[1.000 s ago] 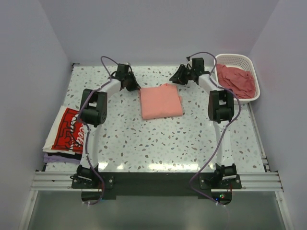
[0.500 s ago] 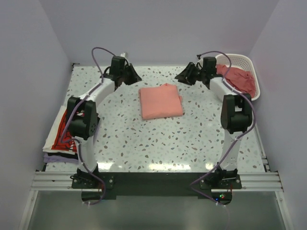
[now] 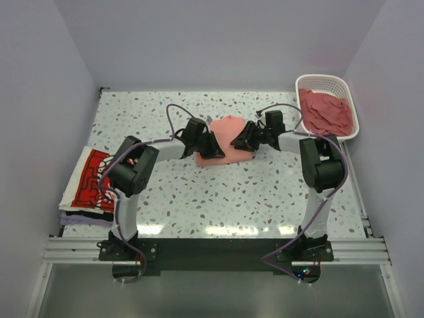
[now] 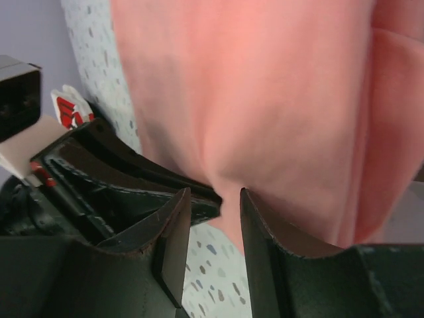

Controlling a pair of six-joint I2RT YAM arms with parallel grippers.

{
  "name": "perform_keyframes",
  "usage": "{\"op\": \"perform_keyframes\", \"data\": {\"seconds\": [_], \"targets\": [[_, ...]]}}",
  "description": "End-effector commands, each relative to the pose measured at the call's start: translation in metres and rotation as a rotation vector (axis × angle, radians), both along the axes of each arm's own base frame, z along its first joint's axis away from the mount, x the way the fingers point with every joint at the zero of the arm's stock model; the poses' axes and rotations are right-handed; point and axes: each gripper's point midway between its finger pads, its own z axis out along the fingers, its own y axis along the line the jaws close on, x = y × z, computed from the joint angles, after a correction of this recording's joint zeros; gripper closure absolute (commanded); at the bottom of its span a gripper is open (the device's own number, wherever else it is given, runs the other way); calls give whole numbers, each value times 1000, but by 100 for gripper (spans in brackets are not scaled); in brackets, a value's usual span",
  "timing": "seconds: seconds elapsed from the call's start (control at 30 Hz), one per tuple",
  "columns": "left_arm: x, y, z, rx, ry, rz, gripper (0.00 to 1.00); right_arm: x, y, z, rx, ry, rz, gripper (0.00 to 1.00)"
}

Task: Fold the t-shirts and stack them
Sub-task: Fold the tshirt

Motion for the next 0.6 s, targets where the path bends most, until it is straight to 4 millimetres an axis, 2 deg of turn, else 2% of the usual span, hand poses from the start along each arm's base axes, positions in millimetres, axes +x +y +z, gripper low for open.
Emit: {"op": "perform_keyframes", "data": {"seconds": [0.0, 0.07, 0.13, 0.23, 0.27, 0.37, 0.4, 0.43, 0.47, 0.5, 0.57], "targets": [[10, 5, -6, -2, -20, 46, 84, 5, -13, -16, -38, 2, -38, 61], [9, 7, -10, 11, -11, 49, 85, 8, -17, -21, -70, 7, -48, 61], [7, 7, -4, -4, -14, 40, 85, 7, -21, -22, -113, 23, -49, 61], [10, 5, 26, -28, -69, 38, 84, 5, -25, -9, -153, 1, -52, 60], [12, 3, 45, -41, -104, 35, 84, 9, -26, 5, -164, -41, -47, 60], [17, 5, 70, -49, -149, 37, 82, 9, -24, 18, -196, -68, -40, 60], [22, 9, 72, -33, -153, 55, 82, 13, -20, 27, -194, -92, -35, 59], [25, 8, 75, -32, -164, 57, 82, 11, -19, 25, -197, -87, -31, 59], [28, 13, 72, -20, -159, 62, 82, 15, -15, 32, -194, -102, -26, 59], [33, 14, 73, -20, -164, 66, 82, 17, -14, 28, -200, -96, -25, 59], [42, 22, 62, 2, -158, 86, 82, 26, -12, 28, -205, -110, -32, 59]]}}
